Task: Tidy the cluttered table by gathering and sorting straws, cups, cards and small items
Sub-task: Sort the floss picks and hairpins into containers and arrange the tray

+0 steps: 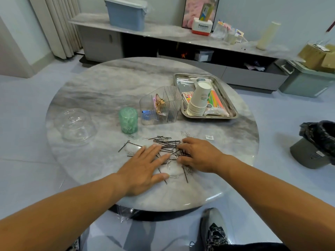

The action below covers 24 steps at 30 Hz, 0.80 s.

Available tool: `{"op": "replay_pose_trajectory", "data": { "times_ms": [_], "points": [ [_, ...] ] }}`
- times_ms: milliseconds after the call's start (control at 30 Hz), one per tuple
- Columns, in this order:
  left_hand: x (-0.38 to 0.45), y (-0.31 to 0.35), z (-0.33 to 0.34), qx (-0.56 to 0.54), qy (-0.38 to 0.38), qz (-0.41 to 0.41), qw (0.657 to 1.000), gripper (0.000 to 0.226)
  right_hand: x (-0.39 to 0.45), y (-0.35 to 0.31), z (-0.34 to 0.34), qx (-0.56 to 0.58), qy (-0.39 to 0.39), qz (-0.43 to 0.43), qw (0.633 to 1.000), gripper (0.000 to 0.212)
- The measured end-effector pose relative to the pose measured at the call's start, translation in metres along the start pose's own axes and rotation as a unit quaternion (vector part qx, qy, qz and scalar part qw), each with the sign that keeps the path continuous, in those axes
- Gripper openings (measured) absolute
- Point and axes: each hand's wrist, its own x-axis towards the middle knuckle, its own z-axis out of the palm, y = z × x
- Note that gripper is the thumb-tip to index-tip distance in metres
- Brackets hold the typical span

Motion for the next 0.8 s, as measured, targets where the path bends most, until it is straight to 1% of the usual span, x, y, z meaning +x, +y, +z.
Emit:
{"op": "replay_pose_trajectory", "data": {
  "times_ms": [67,133,200,267,333,400,500,633,667,700,767,800],
  "points": [
    [-0.001,0.002,-0.001,-0.011,0.017,0.019,1.000,0.073,-0.001,0.000,-0.001,0.015,0.024,0.002,1.000,0.059],
    [-0.002,0.001,-0.002,-0.021,0.059,0.004,0.998,0.072,-0.001,-0.001,0.001,0.014,0.027,-0.013,0.999,0.056],
    [-0.001,-0.005,-0.007,-0.042,0.115,-0.041,0.992,0.067,0.003,-0.003,0.002,0.007,0.022,-0.021,1.000,0.053],
    [0.003,-0.012,-0.015,-0.065,0.170,-0.093,0.979,0.054,0.012,-0.006,0.001,0.016,0.024,-0.005,1.000,0.051],
    [0.011,-0.015,-0.026,-0.078,0.192,-0.116,0.971,0.041,0.023,-0.008,-0.003,0.057,0.024,0.031,0.998,0.050],
    [0.021,-0.013,-0.035,-0.079,0.162,-0.130,0.975,0.035,0.034,-0.011,-0.008,0.090,0.007,0.058,0.994,0.051],
    [0.033,-0.014,-0.045,-0.060,0.101,-0.155,0.981,0.029,0.040,-0.011,-0.012,0.103,-0.021,0.077,0.991,0.045],
    [0.037,-0.021,-0.057,-0.098,0.049,-0.179,0.978,0.012,0.039,0.004,-0.016,0.119,-0.030,0.143,0.982,0.015],
    [0.037,-0.023,-0.059,-0.123,0.035,-0.184,0.975,0.010,0.038,0.007,-0.016,0.127,-0.034,0.153,0.979,0.014],
    [0.037,-0.024,-0.060,-0.151,0.027,-0.186,0.971,0.009,0.038,0.009,-0.017,0.135,-0.035,0.155,0.978,0.018],
    [0.039,-0.026,-0.063,-0.195,0.033,-0.181,0.963,0.007,0.039,0.006,-0.017,0.157,-0.029,0.147,0.976,0.031],
    [0.039,-0.026,-0.065,-0.212,0.043,-0.180,0.960,0.008,0.040,0.003,-0.016,0.167,-0.026,0.142,0.975,0.033]
  ]
}}
